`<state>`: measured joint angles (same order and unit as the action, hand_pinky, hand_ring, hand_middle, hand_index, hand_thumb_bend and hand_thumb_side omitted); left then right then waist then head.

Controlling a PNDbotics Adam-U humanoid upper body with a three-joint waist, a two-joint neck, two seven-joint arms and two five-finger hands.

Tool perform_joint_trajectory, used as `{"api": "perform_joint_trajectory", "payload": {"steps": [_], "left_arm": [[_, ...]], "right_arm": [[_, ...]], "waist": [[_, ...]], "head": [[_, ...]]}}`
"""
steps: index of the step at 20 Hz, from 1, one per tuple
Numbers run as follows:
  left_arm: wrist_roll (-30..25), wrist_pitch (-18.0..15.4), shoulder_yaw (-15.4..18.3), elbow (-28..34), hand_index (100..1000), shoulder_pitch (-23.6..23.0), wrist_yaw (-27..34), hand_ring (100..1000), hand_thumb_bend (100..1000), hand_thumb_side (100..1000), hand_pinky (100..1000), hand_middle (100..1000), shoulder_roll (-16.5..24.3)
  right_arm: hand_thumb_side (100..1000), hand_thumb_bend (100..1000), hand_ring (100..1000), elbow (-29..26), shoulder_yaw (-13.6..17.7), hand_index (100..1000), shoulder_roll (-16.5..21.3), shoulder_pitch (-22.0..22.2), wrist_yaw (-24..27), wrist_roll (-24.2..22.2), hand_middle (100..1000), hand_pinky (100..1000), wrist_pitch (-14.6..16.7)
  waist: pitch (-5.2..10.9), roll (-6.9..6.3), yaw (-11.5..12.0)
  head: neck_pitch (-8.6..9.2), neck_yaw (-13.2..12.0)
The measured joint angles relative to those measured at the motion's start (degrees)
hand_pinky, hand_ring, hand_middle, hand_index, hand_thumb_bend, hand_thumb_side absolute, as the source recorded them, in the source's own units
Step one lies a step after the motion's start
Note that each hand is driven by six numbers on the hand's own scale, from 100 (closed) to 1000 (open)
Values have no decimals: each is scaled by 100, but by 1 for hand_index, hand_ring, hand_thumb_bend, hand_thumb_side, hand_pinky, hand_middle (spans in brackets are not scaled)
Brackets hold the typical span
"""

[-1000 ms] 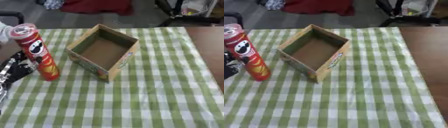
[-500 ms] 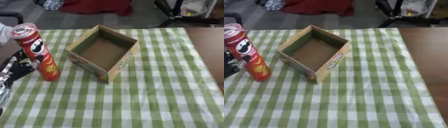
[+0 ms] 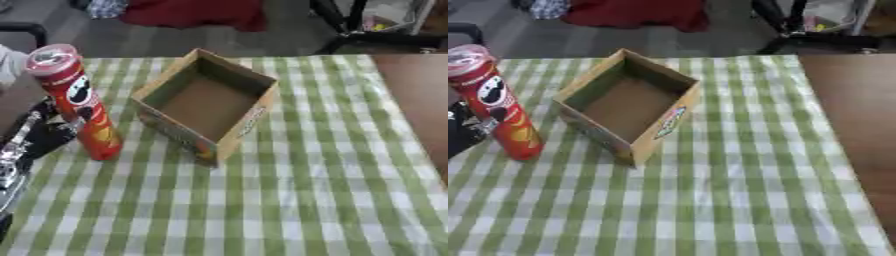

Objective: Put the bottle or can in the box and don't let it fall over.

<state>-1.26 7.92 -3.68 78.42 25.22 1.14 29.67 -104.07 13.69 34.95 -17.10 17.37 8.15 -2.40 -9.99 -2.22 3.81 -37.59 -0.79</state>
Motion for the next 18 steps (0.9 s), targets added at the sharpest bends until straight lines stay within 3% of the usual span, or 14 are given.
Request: {"api": "perform_joint_trajectory", "payload": {"steps": [12,18], "left_arm": [[-125,3,-49,-1,907,64,-163,978,401,486,894,857,-55],[-166,12,-77,-30,914,97,-204,979,396,312,899,878,-101]], "right_arm": [[536,100,873,0,-34,925,-24,-1,-1,-52,827,861,-23],[533,100,873,0,-35,925,-45,-2,-28,-86,827,862,-39]], "waist": [[-9,5,-16],[-13,10,-17]], "head": [[3,-16],[18,-29]]}}
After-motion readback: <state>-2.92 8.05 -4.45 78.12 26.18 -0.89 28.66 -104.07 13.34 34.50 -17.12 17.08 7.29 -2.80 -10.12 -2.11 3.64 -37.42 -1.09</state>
